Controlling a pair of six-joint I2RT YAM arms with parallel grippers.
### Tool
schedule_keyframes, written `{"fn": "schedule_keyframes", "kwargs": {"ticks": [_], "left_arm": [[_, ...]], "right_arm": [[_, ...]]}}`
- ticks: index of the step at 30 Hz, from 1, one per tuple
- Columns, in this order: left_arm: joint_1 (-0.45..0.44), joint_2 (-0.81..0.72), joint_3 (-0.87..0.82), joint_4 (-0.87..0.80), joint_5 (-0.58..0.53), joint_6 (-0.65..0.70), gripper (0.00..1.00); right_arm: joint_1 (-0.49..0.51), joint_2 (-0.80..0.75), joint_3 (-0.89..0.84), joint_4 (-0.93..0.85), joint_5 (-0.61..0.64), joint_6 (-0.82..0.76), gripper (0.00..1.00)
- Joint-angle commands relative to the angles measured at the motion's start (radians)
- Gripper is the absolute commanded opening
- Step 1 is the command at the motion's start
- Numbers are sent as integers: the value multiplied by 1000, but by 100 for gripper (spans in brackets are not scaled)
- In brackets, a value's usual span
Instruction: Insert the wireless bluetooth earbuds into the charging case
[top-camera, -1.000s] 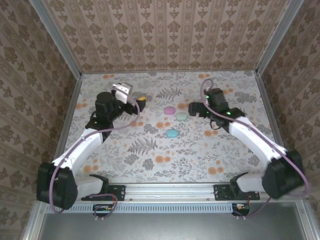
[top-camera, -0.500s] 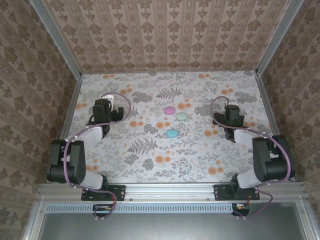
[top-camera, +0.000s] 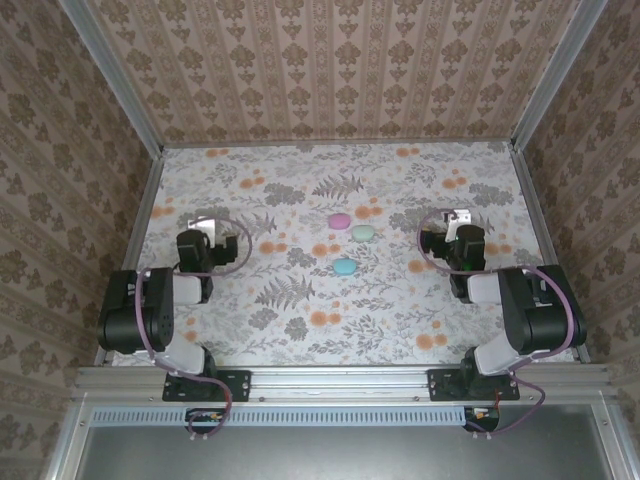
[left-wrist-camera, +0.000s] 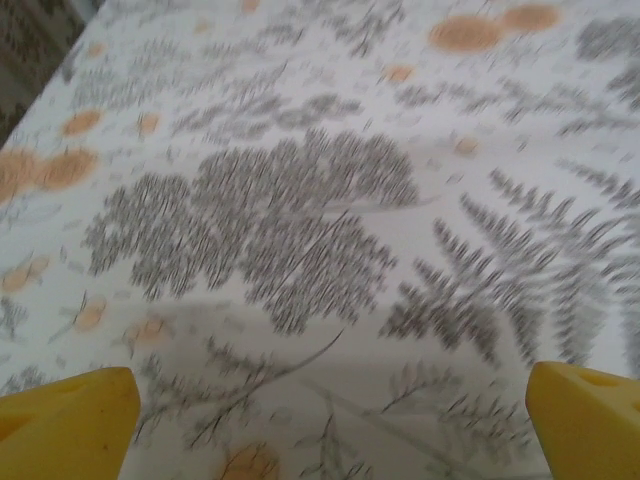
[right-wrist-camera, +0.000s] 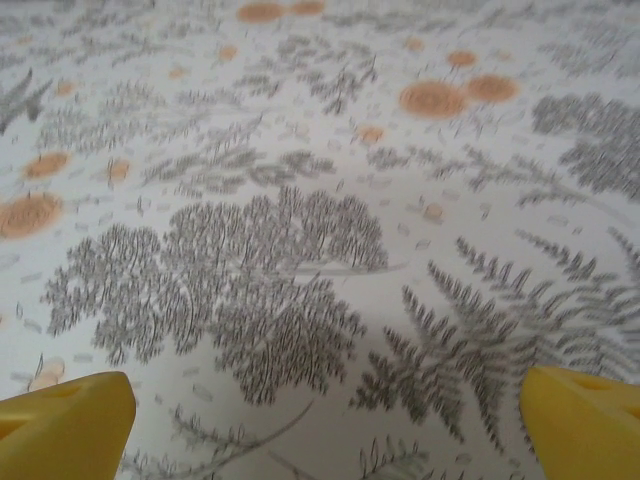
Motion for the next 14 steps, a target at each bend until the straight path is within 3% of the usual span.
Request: {"fn": "schedule_keyframes", "kwargs": {"ticks": [1, 14], "left_arm": [[-9, -10, 24, 82, -10, -7, 100], [-10, -8, 23, 86, -11, -5, 100]], "right_arm": [[11, 1, 23, 63, 47, 3, 100], [11, -2, 24, 58, 38, -2, 100]]}}
